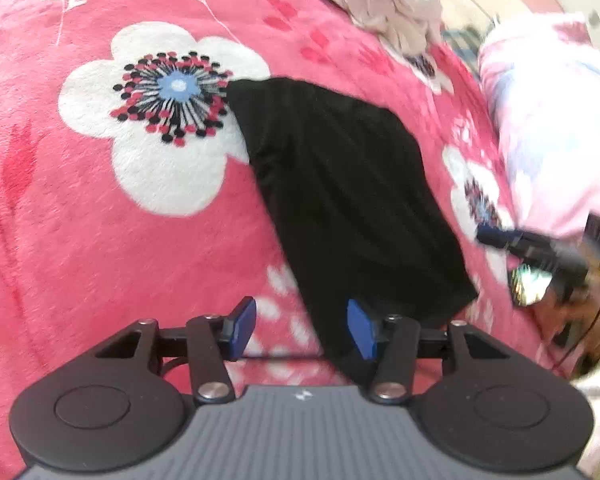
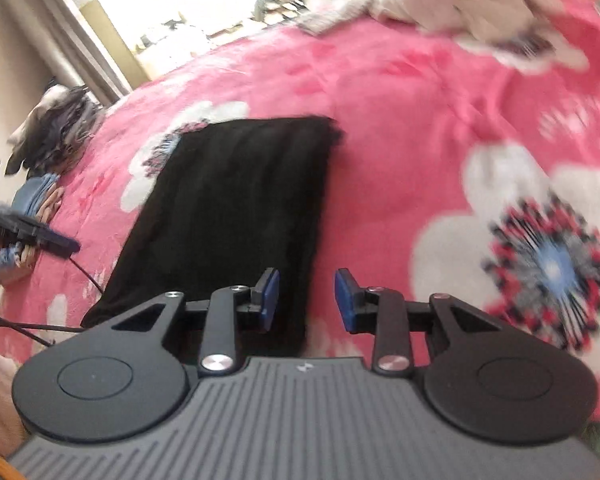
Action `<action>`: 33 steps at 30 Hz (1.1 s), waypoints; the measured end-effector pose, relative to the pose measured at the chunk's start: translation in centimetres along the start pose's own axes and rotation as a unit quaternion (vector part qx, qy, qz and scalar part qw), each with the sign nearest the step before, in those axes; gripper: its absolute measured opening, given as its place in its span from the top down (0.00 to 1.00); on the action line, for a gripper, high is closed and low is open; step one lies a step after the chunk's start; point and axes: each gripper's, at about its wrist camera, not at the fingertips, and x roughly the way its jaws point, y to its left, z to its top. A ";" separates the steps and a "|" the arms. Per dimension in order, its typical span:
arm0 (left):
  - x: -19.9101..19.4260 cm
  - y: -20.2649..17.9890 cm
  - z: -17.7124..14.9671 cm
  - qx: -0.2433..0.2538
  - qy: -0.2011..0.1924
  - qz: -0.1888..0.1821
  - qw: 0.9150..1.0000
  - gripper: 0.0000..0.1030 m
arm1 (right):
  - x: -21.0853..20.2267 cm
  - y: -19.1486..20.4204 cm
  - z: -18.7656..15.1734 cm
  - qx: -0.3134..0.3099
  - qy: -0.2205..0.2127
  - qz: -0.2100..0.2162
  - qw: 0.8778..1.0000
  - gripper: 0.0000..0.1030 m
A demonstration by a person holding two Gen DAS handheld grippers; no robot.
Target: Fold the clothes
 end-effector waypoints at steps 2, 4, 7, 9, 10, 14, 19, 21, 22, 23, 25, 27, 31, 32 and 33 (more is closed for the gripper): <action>1.0 -1.2 0.2 0.005 -0.007 -0.006 1.000 0.50 | 1.3 1.4 -0.1 -0.036 0.004 -0.006 0.999 0.73; 2.1 -2.5 -0.2 0.027 -0.011 -0.011 0.999 0.50 | 1.9 3.1 0.0 -0.066 -0.005 0.003 0.998 0.82; 4.5 -4.5 -1.2 0.081 0.006 0.002 0.997 0.51 | 3.2 4.3 -0.5 -0.106 -0.004 0.010 0.994 0.85; 5.4 -5.1 -1.9 0.109 0.013 0.023 0.994 0.52 | 4.1 4.2 -1.1 -0.116 0.010 -0.003 0.993 0.89; 5.7 -5.3 -2.3 0.122 0.017 0.034 0.992 0.52 | 4.0 3.1 -1.3 -0.096 0.012 -0.008 0.995 0.94; 5.7 -5.3 -2.8 0.138 0.013 0.050 0.989 0.52 | 2.1 0.4 -0.7 -0.043 -0.006 -0.047 0.998 0.92; 6.2 -5.9 -3.6 0.165 0.011 0.063 0.984 0.49 | 1.8 2.8 0.9 -0.069 -0.041 -0.001 0.997 0.92; 6.4 -6.2 -4.0 0.176 0.010 0.069 0.982 0.49 | 3.4 3.7 0.8 -0.082 -0.030 0.021 0.996 0.92; 6.5 -6.3 -4.2 0.181 0.010 0.071 0.981 0.49 | 4.3 3.5 0.6 -0.082 -0.020 0.018 0.996 0.92; 6.6 -6.5 -4.3 0.187 0.010 0.074 0.980 0.49 | 5.2 3.1 0.4 -0.081 -0.010 0.011 0.997 0.94; 6.7 -6.6 -4.6 0.195 0.009 0.078 0.978 0.48 | 5.5 0.7 0.6 -0.031 -0.011 0.015 0.999 1.00; 6.7 -6.5 -4.6 0.194 0.009 0.077 0.978 0.48 | 4.6 -0.6 1.0 0.000 -0.033 -0.014 0.999 0.94; 6.6 -6.1 -4.4 0.182 0.010 0.070 0.981 0.48 | 3.8 -0.1 2.7 0.011 -0.062 0.009 0.998 0.94; 6.6 -6.1 -4.5 0.183 0.009 0.070 0.981 0.48 | 4.5 0.6 3.0 -0.001 -0.057 0.021 0.998 0.94; 6.6 -6.1 -4.6 0.185 0.008 0.071 0.980 0.47 | 5.2 1.2 3.2 -0.015 -0.051 0.031 0.998 0.95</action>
